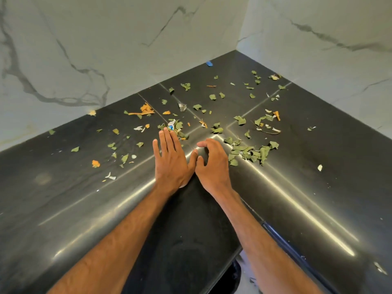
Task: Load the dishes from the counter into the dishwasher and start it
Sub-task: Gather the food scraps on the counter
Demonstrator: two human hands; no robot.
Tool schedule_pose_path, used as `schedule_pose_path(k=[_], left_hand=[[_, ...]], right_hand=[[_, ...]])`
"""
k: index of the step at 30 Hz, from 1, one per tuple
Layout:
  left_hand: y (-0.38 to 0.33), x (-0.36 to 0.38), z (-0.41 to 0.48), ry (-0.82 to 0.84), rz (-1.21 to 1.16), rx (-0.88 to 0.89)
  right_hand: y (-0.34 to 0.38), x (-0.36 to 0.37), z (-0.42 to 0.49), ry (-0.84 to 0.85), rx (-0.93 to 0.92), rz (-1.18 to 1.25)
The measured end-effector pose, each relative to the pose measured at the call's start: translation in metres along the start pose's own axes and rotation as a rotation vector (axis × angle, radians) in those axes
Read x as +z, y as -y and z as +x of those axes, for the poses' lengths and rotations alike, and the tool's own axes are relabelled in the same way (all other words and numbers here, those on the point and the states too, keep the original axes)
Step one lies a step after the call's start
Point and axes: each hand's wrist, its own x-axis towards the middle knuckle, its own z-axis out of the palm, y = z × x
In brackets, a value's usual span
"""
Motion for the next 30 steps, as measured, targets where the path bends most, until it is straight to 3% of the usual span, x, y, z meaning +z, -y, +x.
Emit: schedule_pose_path(k=[9,13,15,17,20,23,26,30], left_hand=[[-0.007,0.011,0.051,0.009,-0.032,0.172],[0.006,-0.006,0.034,-0.165,-0.443,0.151],[0.030,-0.020,0.010,-0.284,-0.381,0.065],[0.066,-0.031,-0.020,-0.300,-0.225,-0.112],[0.118,-0.038,-0.057,-0.192,-0.053,-0.481],[0.134,-0.035,-0.054,-0.048,-0.063,-0.652],[0.121,-0.029,-0.021,0.025,-0.056,-0.606],[0.082,-0.013,0.032,0.029,-0.077,-0.315]], right_hand=[[-0.011,0.017,0.029,-0.106,0.021,-0.034],[-0.001,0.029,0.029,-0.124,0.015,-0.031],[0.004,0.035,0.028,-0.110,-0.028,-0.019],[0.009,0.041,0.028,-0.095,-0.054,-0.007],[0.016,0.049,0.030,-0.077,-0.048,0.010],[0.020,0.057,0.029,-0.058,-0.038,0.011],[0.019,0.060,0.028,-0.026,-0.031,0.007],[0.018,0.057,0.036,-0.048,-0.032,-0.004]])
